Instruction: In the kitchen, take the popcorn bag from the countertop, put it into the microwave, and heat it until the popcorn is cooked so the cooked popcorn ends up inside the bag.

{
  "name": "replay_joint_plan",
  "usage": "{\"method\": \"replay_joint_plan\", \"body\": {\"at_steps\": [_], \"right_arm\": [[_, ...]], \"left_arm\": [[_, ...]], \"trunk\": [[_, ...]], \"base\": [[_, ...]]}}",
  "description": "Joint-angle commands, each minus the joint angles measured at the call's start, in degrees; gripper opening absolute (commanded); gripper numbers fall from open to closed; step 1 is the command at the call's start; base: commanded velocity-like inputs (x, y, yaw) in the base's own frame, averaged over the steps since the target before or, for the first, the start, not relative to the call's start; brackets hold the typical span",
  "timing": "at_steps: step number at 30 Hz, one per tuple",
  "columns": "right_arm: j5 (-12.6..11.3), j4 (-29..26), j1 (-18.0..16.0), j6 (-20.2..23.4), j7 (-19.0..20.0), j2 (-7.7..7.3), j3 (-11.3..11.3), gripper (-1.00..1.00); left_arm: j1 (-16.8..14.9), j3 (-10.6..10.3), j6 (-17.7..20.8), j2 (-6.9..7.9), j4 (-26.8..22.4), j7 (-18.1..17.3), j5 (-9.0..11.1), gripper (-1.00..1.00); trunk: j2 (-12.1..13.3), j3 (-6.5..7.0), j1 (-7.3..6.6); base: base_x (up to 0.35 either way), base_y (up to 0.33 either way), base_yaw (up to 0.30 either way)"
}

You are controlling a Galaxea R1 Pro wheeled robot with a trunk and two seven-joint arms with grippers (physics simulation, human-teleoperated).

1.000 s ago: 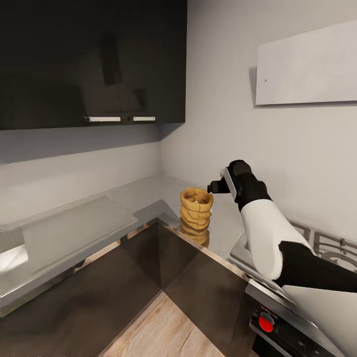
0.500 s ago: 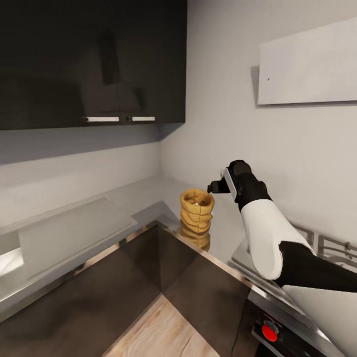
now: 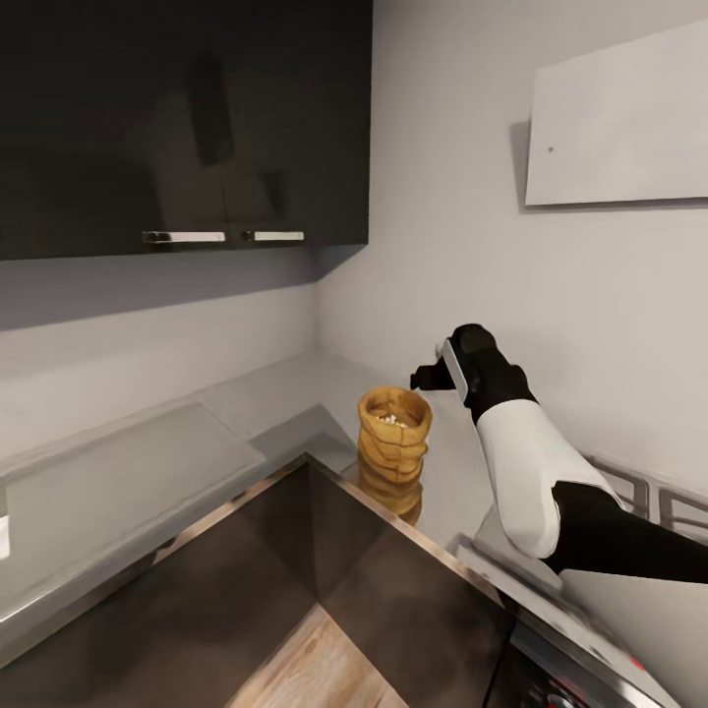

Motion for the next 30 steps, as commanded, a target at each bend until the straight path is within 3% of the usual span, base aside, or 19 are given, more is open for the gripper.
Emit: {"method": "replay_joint_plan", "body": {"at_steps": [1, 7, 20, 29, 30], "right_arm": [[0.29, -0.06, -0.07, 0.16, 0.1, 0.08, -0.35, 1.0], [0.31, 5.02, -0.11, -6.52, 0.02, 0.08, -0.41, 1.0], [0.64, 4.13, 1.28, -7.37, 0.02, 0.03, -0.69, 1.0], [0.84, 4.62, 3.4, -10.27, -0.01, 0.02, -0.69, 1.0], [0.87, 4.83, 5.13, -19.35, -0.02, -0.02, -0.69, 1.0]], "left_arm": [[0.02, 0.05, -0.08, -0.01, -0.08, -0.01, 0.25, 1.0], [0.02, 0.05, -0.08, -0.01, -0.08, -0.01, 0.25, 1.0], [0.02, 0.14, -0.17, -0.01, -0.25, -0.01, 0.16, 1.0], [0.02, 0.08, -0.17, -0.01, -0.26, -0.01, 0.16, 1.0], [0.02, 0.07, -0.17, -0.01, -0.25, -0.01, 0.16, 1.0]], "trunk": [[-0.04, -0.07, 0.02], [-0.04, -0.07, 0.02], [-0.04, -0.07, 0.02], [-0.04, -0.07, 0.02], [-0.04, -0.07, 0.02]], "base": [[0.115, 0.0, 0.0], [0.024, 0.0, 0.0], [0.0, 0.0, 0.0], [0.0, 0.0, 0.0], [0.0, 0.0, 0.0]]}}
